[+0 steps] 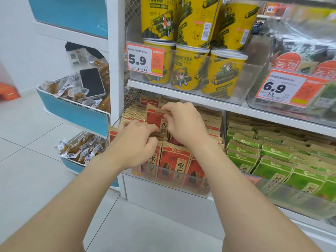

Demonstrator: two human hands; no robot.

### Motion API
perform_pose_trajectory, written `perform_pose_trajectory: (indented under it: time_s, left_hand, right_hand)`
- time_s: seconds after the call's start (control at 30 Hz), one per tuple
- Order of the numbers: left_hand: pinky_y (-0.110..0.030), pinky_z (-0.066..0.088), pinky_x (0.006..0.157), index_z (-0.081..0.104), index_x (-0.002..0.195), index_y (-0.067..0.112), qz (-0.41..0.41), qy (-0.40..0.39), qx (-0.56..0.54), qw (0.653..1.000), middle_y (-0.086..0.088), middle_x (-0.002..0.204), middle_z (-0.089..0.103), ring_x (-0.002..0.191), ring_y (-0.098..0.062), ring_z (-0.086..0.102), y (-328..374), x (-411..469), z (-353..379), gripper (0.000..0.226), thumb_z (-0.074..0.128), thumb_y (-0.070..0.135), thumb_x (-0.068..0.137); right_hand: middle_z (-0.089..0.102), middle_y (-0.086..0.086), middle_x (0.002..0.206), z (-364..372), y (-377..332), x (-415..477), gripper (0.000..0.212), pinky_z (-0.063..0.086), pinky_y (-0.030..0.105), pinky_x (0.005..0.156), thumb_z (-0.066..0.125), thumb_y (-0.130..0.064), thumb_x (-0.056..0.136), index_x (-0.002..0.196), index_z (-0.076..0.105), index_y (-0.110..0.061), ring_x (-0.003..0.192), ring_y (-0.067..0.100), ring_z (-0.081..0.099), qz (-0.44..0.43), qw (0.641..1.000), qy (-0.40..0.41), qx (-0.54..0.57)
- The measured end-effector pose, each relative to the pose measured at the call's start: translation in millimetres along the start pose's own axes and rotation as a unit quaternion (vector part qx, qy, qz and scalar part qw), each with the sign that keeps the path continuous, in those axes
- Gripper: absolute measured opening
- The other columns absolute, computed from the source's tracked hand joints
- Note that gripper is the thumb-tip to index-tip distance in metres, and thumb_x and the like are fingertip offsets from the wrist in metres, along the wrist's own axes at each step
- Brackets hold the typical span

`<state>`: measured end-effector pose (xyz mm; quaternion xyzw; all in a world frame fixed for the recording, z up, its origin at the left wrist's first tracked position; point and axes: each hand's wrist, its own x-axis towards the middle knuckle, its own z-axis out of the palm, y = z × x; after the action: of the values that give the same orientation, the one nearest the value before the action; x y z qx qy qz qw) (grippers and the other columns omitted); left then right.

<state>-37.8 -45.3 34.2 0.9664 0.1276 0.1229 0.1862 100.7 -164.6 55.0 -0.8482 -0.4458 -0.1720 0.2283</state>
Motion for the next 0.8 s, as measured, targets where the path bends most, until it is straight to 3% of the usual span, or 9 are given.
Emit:
perform_pose_trajectory:
  time_s: [0.17,0.3,0.4,0.5,0.57,0.7,0.8]
  left_hand:
    - [-0.054,0.022,0.120,0.071,0.126,0.040,-0.032,0.042,-0.031,0.998,0.018,0.122,0.068,0.123,-0.014,0.053,6.2,-5.6,-9.3,0.054,0.032,0.035,0.089]
    - [-0.052,0.031,0.119,0.074,0.125,0.034,-0.084,0.137,-0.066,0.985,0.009,0.130,0.073,0.132,-0.021,0.057,13.3,-13.1,-17.5,0.040,0.049,0.022,0.096]
    - [-0.054,0.047,0.112,0.076,0.121,0.028,-0.103,0.194,-0.134,0.966,0.006,0.128,0.073,0.124,-0.021,0.062,19.1,-18.5,-19.2,0.039,0.053,0.007,0.097]
    - [-0.034,0.050,0.104,0.075,0.116,0.025,-0.087,0.234,-0.181,0.951,0.011,0.122,0.072,0.113,-0.006,0.061,35.7,-24.6,-19.3,0.037,0.052,0.002,0.099]
    - [-0.019,0.047,0.091,0.071,0.113,0.025,-0.059,0.255,-0.224,0.939,0.015,0.113,0.072,0.104,0.002,0.062,52.6,-29.0,-18.4,0.029,0.052,0.005,0.103]
    - [-0.031,0.053,0.079,0.056,0.115,0.026,0.020,0.240,-0.264,0.934,0.013,0.104,0.067,0.094,-0.004,0.067,87.1,-36.3,-7.4,0.006,0.052,0.024,0.111]
    - [-0.029,0.053,0.072,0.049,0.120,0.028,0.015,0.223,-0.278,0.934,0.011,0.095,0.070,0.084,-0.003,0.069,99.7,-36.7,2.3,0.007,0.049,0.029,0.113]
  right_hand:
    - [0.075,-0.012,0.085,-24.3,5.1,-20.8,0.014,0.061,0.039,0.070,0.073,-0.020,0.098,0.111,0.079,-0.020,0.076,0.012,0.071,0.003,0.969,0.202,0.139]
    - [0.068,-0.012,0.088,-59.3,7.7,-36.5,0.009,0.052,0.019,0.068,0.071,-0.014,0.101,0.109,0.073,-0.010,0.077,0.001,0.066,0.045,0.903,0.362,0.226]
    - [0.063,-0.013,0.090,-78.8,13.0,-49.1,0.010,0.048,0.023,0.069,0.064,-0.020,0.107,0.111,0.062,-0.012,0.076,0.003,0.063,0.088,0.872,0.404,0.262]
    - [0.064,-0.011,0.085,-82.4,18.1,-60.4,0.009,0.045,0.027,0.063,0.062,-0.023,0.107,0.109,0.060,-0.015,0.070,0.000,0.058,0.148,0.856,0.388,0.307]
    - [0.073,-0.001,0.082,-80.0,18.4,-66.4,0.006,0.050,0.037,0.064,0.066,-0.025,0.104,0.105,0.063,-0.020,0.071,0.010,0.065,0.185,0.846,0.339,0.368]
    - [0.077,0.014,0.082,-77.2,4.4,-78.9,0.007,0.055,0.045,0.061,0.072,-0.025,0.102,0.103,0.069,-0.019,0.069,0.022,0.069,0.213,0.837,0.238,0.445]
    - [0.081,0.015,0.088,-80.7,-9.6,-89.3,0.018,0.060,0.040,0.069,0.075,-0.025,0.101,0.106,0.073,-0.008,0.075,0.023,0.075,0.267,0.771,0.181,0.549]
